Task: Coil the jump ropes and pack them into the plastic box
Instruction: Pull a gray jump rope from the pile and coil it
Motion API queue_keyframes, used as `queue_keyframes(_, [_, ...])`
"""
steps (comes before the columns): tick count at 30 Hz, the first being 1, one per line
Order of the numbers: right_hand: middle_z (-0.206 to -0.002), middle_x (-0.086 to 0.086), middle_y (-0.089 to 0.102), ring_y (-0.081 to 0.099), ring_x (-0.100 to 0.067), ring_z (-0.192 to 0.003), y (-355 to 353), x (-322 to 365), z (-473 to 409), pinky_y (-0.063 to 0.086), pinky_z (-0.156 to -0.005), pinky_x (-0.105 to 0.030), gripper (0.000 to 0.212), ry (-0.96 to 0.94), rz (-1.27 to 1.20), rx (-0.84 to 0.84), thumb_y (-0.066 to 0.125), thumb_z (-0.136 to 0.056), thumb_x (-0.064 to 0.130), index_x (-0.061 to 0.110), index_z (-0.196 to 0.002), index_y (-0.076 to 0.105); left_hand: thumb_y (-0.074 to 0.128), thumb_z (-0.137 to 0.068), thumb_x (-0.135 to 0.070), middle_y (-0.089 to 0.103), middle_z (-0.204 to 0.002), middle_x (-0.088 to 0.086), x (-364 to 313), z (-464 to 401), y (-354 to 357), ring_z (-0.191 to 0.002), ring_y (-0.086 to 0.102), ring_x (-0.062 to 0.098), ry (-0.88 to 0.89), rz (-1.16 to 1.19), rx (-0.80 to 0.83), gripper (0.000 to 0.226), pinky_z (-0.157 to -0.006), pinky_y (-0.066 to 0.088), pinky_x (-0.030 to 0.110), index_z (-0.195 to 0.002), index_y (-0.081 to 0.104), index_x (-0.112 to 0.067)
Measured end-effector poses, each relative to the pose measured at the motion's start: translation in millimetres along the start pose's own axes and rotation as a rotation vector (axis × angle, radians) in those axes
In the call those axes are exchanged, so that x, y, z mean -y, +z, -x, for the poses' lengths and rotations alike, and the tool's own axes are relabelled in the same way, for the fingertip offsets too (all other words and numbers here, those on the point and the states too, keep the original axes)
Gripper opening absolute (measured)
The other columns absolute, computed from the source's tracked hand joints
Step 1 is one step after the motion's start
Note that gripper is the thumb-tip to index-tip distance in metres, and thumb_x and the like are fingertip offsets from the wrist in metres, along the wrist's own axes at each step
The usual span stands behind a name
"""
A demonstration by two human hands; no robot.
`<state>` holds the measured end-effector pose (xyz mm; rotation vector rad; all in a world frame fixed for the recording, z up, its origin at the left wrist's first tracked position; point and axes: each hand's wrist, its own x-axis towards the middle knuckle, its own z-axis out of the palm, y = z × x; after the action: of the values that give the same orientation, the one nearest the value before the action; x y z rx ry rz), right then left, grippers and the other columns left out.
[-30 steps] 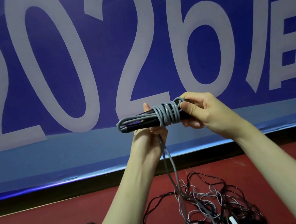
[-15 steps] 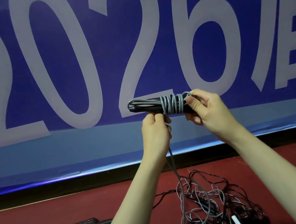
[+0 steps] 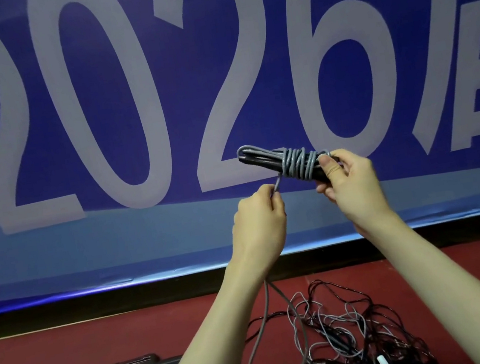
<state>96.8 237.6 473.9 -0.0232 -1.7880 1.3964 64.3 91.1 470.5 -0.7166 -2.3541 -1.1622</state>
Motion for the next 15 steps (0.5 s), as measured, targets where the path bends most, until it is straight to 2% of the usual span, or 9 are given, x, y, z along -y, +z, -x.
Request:
queue_keyframes(5, [-0.076, -0.001, 0.063, 0.055, -0.01, -0.056, -2.7, -3.4, -2.3, 0.046, -0.063, -0.037, 0.025, 0.007, 0.102, -0.048, 0.047, -0.102, 0.028, 0.009, -0.093, 0.06, 0.038, -0.101, -0.029, 0.066, -0.084, 0.004, -3.8, 4.1, -1.0, -0.077, 0.058, 0.03, 0.058, -0.175, -0.031, 0.026, -0.068, 0.049, 0.04, -0.099, 0.059, -0.015])
queue_keyframes(7, [-0.071, -0.001, 0.062, 0.056, -0.007, -0.054, -3.6, -1.2, -0.5, 0.047, -0.061, -0.028, 0.023, -0.044, 0.199, -0.051, 0.048, -0.102, 0.027, 0.01, -0.091, 0.059, 0.037, -0.102, -0.031, 0.062, -0.085, 0.002, -3.5, 4.1, -3.9, -0.077, 0.053, 0.029, 0.12, -0.288, -0.065, 0.025, -0.063, 0.041, 0.036, -0.097, 0.056, -0.015])
queue_keyframes(9, [-0.067, -0.002, 0.061, 0.057, -0.008, -0.058, -4.7, 3.6, 2.1, 0.038, -0.051, -0.014, 0.019, -0.092, 0.31, -0.03, 0.049, -0.101, 0.025, 0.012, -0.09, 0.058, 0.037, -0.102, -0.032, 0.061, -0.091, 0.0, 0.6, 2.6, -8.5, -0.081, 0.053, 0.028, 0.205, -0.385, -0.082, 0.026, -0.062, 0.038, 0.033, -0.1, 0.056, -0.015])
queue_keyframes(10, [-0.066, -0.003, 0.06, 0.057, -0.012, -0.06, -5.8, 5.9, 2.6, 0.036, -0.049, -0.014, 0.018, -0.114, 0.358, -0.01, 0.049, -0.101, 0.025, 0.012, -0.09, 0.057, 0.038, -0.102, -0.032, 0.061, -0.095, -0.001, 4.1, 1.5, -11.3, -0.085, 0.054, 0.026, 0.252, -0.428, -0.088, 0.025, -0.061, 0.037, 0.032, -0.101, 0.058, -0.016])
queue_keyframes(12, [-0.067, -0.007, 0.061, 0.058, -0.023, -0.066, -8.5, 10.3, 1.5, 0.042, -0.055, -0.022, 0.019, -0.146, 0.436, 0.059, 0.05, -0.1, 0.026, 0.011, -0.09, 0.056, 0.048, -0.1, -0.028, 0.062, -0.095, -0.002, 10.7, -1.5, -16.6, -0.088, 0.057, 0.023, 0.372, -0.451, -0.127, 0.019, -0.056, 0.034, 0.031, -0.101, 0.063, -0.017])
queue_keyframes(14, [-0.072, -0.011, 0.061, 0.059, -0.03, -0.074, -12.0, 15.3, 0.5, 0.049, -0.067, -0.037, 0.019, -0.149, 0.504, 0.167, 0.05, -0.1, 0.03, 0.013, -0.094, 0.056, 0.067, -0.088, -0.018, 0.061, -0.085, -0.002, 15.6, -4.9, -22.4, -0.08, 0.059, 0.022, 0.473, -0.498, -0.122, 0.003, -0.042, 0.025, 0.024, -0.09, 0.068, -0.018])
queue_keyframes(15, [-0.074, -0.011, 0.061, 0.059, -0.031, -0.077, -13.4, 18.0, 0.3, 0.049, -0.069, -0.041, 0.019, -0.144, 0.534, 0.223, 0.049, -0.099, 0.031, 0.014, -0.095, 0.056, 0.074, -0.081, -0.013, 0.059, -0.081, -0.003, 17.6, -6.5, -25.0, -0.074, 0.058, 0.022, 0.5, -0.535, -0.111, 0.008, -0.039, 0.018, 0.019, -0.085, 0.068, -0.018])
